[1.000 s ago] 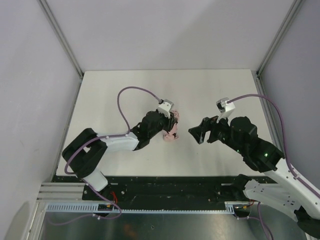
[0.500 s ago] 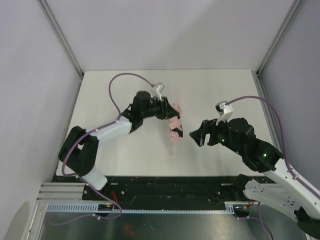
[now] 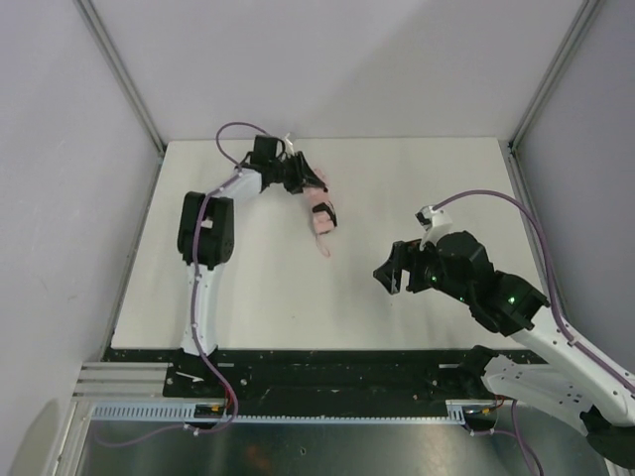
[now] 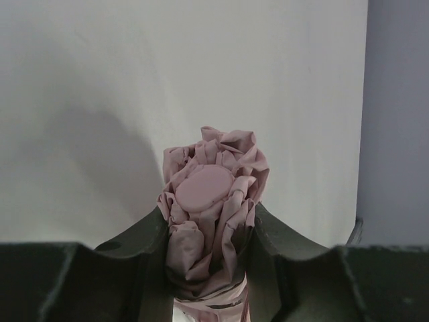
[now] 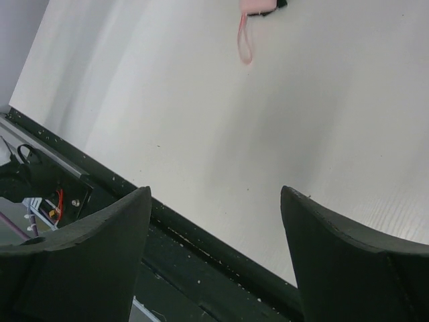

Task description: Put away the umbrella

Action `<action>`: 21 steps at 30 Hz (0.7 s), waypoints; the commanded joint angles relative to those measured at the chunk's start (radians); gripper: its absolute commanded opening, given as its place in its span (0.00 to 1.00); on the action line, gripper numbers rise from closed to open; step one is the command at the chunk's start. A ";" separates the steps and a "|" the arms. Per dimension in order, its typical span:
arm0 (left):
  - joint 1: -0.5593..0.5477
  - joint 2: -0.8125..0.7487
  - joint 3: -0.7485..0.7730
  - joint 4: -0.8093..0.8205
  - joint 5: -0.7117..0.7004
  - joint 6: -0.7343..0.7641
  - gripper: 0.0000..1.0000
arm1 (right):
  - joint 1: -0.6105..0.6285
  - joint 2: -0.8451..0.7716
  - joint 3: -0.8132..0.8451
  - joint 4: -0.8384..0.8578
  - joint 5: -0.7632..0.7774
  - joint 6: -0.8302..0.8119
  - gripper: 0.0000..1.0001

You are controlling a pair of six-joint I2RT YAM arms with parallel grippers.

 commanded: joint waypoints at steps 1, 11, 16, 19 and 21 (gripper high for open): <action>0.049 0.159 0.324 -0.140 0.043 -0.023 0.25 | -0.006 -0.045 0.005 -0.002 -0.006 0.034 0.81; 0.147 0.103 0.414 -0.182 -0.038 -0.037 0.97 | -0.008 -0.064 0.005 0.012 -0.016 0.039 0.81; 0.187 -0.191 0.186 -0.186 -0.084 0.038 0.99 | -0.011 -0.051 0.026 0.025 0.019 0.010 0.81; 0.182 -0.391 0.068 -0.185 -0.068 0.060 0.99 | -0.014 -0.040 0.066 0.013 0.102 -0.020 0.83; 0.162 -0.524 0.012 -0.184 -0.037 0.066 0.99 | -0.016 -0.035 0.098 0.001 0.177 -0.041 0.83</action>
